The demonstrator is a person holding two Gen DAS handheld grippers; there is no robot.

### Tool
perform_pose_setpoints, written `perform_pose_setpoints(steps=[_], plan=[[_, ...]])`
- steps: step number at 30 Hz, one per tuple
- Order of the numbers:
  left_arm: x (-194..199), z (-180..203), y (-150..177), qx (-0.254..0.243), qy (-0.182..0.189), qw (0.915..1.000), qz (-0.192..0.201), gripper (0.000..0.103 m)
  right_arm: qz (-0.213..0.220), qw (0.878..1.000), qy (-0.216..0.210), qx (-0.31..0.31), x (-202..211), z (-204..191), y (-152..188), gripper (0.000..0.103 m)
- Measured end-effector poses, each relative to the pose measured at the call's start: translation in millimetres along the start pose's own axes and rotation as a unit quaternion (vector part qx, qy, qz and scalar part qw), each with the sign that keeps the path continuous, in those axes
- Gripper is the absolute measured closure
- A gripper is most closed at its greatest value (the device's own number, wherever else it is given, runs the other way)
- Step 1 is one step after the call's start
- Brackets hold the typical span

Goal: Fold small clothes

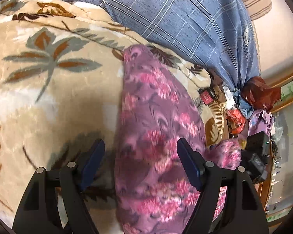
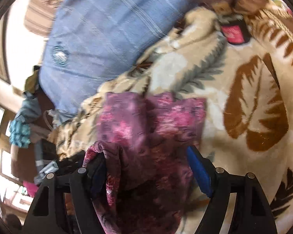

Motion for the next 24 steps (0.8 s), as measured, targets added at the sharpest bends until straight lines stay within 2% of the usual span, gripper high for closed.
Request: perform_pose_setpoints(steps=[1, 3, 6, 10, 12, 14, 16, 18, 19, 20, 22, 23, 24], plan=[[-2, -1, -3, 0.005, 0.003, 1.0, -0.003, 0.027, -0.011, 1.0, -0.001, -0.013, -3, 5, -2, 0.028], [-9, -5, -9, 0.025, 0.005, 0.9996, -0.014, 0.027, -0.009, 1.0, -0.004, -0.009, 5, 2, -9, 0.028], [-14, -3, -7, 0.018, 0.013, 0.9996, -0.015, 0.027, -0.015, 0.999, 0.03, 0.012, 18, -3, 1, 0.026], [-21, -2, 5, 0.005, 0.008, 0.9997, -0.024, 0.027, -0.039, 0.998, 0.053, 0.011, 18, -7, 58, 0.029], [-21, 0, 15, 0.004, 0.014, 0.9995, -0.03, 0.027, -0.062, 0.995, 0.081, 0.017, 20, -1, 99, 0.03], [-12, 6, 29, -0.01, 0.014, 0.9995, -0.027, 0.027, -0.078, 0.99, 0.116, 0.001, 27, 13, 122, 0.037], [9, 22, 49, -0.048, 0.022, 0.9985, -0.011, 0.027, -0.057, 0.992, 0.111, -0.017, 47, 18, 121, 0.041], [39, 36, 76, -0.088, 0.02, 0.9957, 0.023, 0.027, -0.007, 0.995, 0.095, -0.006, 73, 5, 106, 0.04], [49, 40, 87, -0.109, 0.011, 0.9932, 0.039, 0.027, 0.018, 0.997, 0.073, 0.006, 83, -7, 97, 0.039], [58, 44, 100, -0.142, -0.009, 0.9882, 0.056, 0.027, 0.026, 0.999, 0.047, 0.01, 85, -16, 92, 0.038], [72, 50, 127, -0.216, -0.074, 0.9687, 0.097, 0.027, 0.029, 1.0, -0.009, 0.008, 77, -29, 87, 0.038], [75, 55, 139, -0.252, -0.094, 0.9572, 0.107, 0.027, 0.029, 0.999, -0.035, 0.006, 67, -33, 82, 0.038], [74, 62, 151, -0.292, -0.11, 0.9433, 0.114, 0.027, 0.032, 0.999, -0.045, 0.002, 58, -32, 78, 0.038]])
Point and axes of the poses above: each gripper's, at about its wrist camera, not at the fingertips, and x roughly against the way its jaws point, z to its right, y to its underside, the point moved 9 cm from there along -x, roughly the way its jaws point, and after that the axes turned 1 degree about -y, right-handed, at the moved point
